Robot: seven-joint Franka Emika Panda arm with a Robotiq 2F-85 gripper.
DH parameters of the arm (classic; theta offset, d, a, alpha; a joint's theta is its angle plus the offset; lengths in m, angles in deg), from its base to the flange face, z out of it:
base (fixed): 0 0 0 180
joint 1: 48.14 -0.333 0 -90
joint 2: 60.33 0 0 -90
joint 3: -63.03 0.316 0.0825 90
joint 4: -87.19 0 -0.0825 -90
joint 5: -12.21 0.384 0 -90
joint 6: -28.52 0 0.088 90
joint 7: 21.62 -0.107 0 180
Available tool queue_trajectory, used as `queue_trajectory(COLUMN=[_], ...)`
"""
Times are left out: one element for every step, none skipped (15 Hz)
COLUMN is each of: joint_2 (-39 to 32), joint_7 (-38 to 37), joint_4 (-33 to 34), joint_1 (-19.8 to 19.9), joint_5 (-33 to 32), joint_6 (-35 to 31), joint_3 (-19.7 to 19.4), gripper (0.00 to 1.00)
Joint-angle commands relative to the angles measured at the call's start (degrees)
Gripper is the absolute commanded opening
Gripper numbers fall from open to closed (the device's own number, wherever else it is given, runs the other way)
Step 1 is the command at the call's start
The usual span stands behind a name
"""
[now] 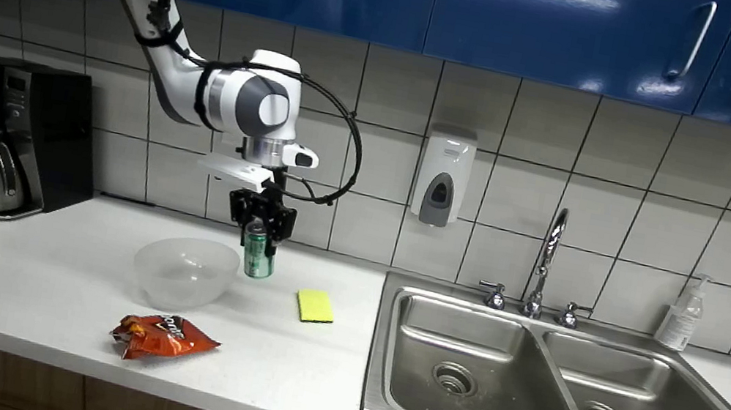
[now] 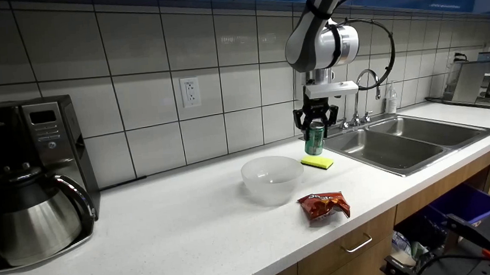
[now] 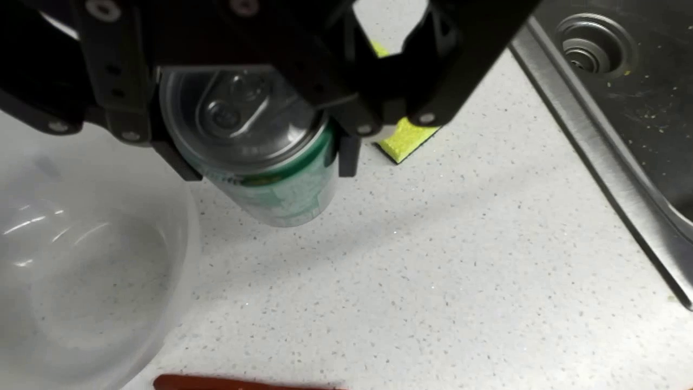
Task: Put the green can in the bowl
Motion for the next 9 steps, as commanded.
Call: queue_trajectory(joint_2=[2.6,2.7,2.7,2.7,2.7,2.6,2.4,2.1,1.9], joint_7=[0.2,0.2,0.4,0.5,0.9,1.1,1.6,1.7,2.1], joint_4=[-0.5,-0.4,-0.3,-0.2,0.0,0.1,0.4,0.6,0.9], joint_1=[-1.1,-1.5,-1.8,-2.1,-2.3,-2.5,-2.5,-2.6,-2.7], joint_5=[-1.7,-1.9,-2.0,-2.0,-1.9,-1.8,-1.5,-1.5,-1.5], joint_6=[2.2,2.3,2.4,2.5,2.9,3.1,3.6,4.0,4.5], joint_3=[1.4,1.7,2.0,2.3,2.8,3.1,3.6,3.9,4.3], gripper=[0.38,0.38,0.38,0.38,0.38,0.38,0.38,0.38,0.38])
